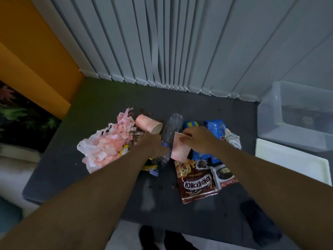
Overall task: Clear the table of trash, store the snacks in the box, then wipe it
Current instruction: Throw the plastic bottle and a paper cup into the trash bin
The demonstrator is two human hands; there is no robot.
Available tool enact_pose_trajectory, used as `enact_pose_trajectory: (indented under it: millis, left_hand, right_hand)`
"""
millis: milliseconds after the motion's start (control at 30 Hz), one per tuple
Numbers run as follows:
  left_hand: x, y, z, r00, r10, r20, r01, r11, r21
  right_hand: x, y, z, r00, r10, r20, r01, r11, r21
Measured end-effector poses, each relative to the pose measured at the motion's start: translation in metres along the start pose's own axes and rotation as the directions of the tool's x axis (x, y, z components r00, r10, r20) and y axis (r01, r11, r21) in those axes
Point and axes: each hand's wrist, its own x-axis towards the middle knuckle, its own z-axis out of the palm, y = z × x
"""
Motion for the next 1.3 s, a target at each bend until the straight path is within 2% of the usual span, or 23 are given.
enact_pose_trajectory:
  millis: [167,300,467,767,1100,1300]
  left_hand:
    - [0.002,0.008,0.000,0.999,-0.030,0.021,0.031,0.999,-0.031]
    - [-0.009,0.015,-0.013,0.997,-0.032,-0.064,0.022,0.988,-0.154]
    - [-0.024,0.019,-0.029,0.976,-0.065,-0.206,-0.033,0.897,-0.442]
    - [-0.077,-0.002,-0.071,0.893,-0.159,-0.421,-0.125,0.811,-0.572]
    - [-0.155,-0.116,-0.067,0.775,-0.344,-0.530,-0.109,0.753,-0.648]
    - [-0.218,-0.206,-0.037,0.700,-0.512,-0.498,0.006,0.702,-0.712]
  right_hand:
    - [-0.003,0.004,-0.018,0.997,-0.001,-0.077,0.001,1.000,-0.002]
    - [-0.010,0.011,-0.026,0.993,0.009,-0.116,-0.009,1.000,0.004]
    - [-0.016,0.009,-0.040,0.984,-0.030,-0.177,0.026,0.999,-0.022]
    - [-0.008,-0.032,-0.068,0.927,-0.210,-0.311,0.197,0.978,-0.073]
    - [0.008,-0.153,-0.037,0.920,-0.332,-0.209,0.310,0.942,-0.129]
    - [0.009,-0.250,0.020,0.909,-0.401,-0.112,0.389,0.914,-0.116]
